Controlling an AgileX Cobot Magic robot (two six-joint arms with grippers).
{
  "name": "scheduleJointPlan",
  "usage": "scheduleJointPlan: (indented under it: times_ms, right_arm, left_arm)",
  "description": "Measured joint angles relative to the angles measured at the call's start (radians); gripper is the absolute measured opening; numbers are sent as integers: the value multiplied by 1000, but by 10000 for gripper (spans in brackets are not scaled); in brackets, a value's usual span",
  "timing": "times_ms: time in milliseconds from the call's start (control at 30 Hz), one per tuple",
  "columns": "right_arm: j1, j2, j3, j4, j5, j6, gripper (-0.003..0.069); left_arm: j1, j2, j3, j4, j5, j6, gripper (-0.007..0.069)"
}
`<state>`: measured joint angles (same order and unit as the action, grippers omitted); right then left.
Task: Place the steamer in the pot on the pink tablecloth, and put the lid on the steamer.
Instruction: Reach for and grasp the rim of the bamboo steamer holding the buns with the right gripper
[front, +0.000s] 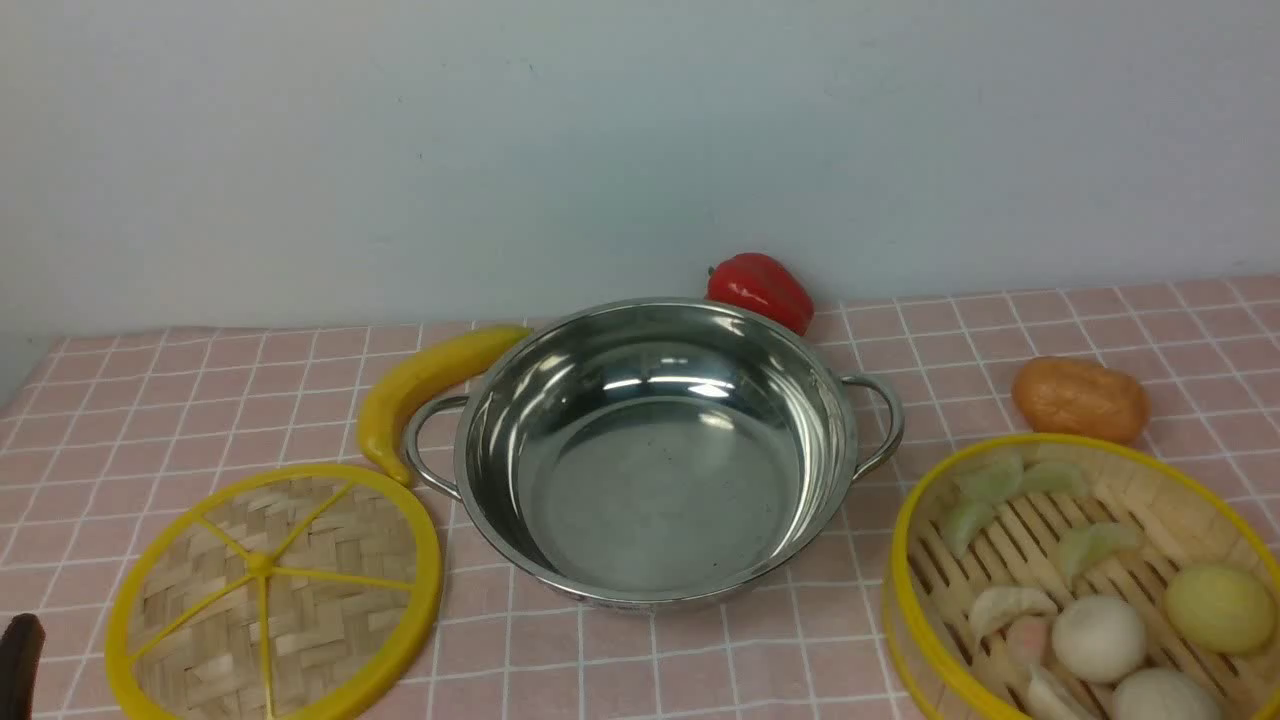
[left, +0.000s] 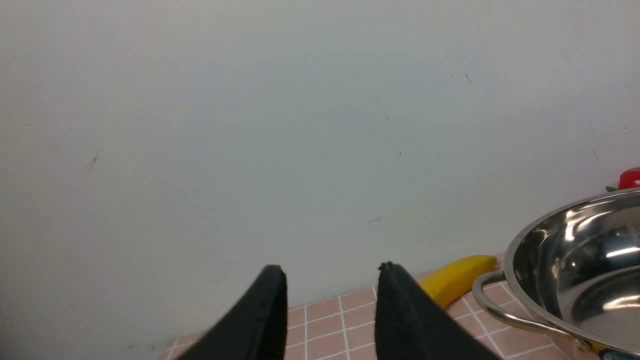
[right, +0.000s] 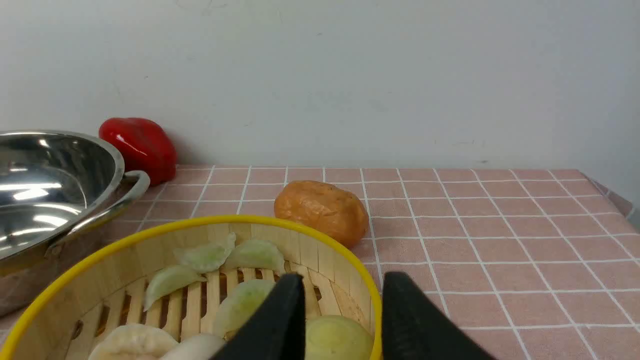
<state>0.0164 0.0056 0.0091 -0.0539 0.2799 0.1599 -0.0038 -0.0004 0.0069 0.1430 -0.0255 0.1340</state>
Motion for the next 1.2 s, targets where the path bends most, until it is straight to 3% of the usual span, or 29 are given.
scheduleJointPlan:
  times_ms: [967,1200]
  right_arm:
    - [0,0,0,-8,-5,-7,243]
    - [0,0,0,121,-228,-7,243]
  left_arm:
    - [0,0,0,0,0,0,243]
    - [0,0,1,-1,-146,-69,243]
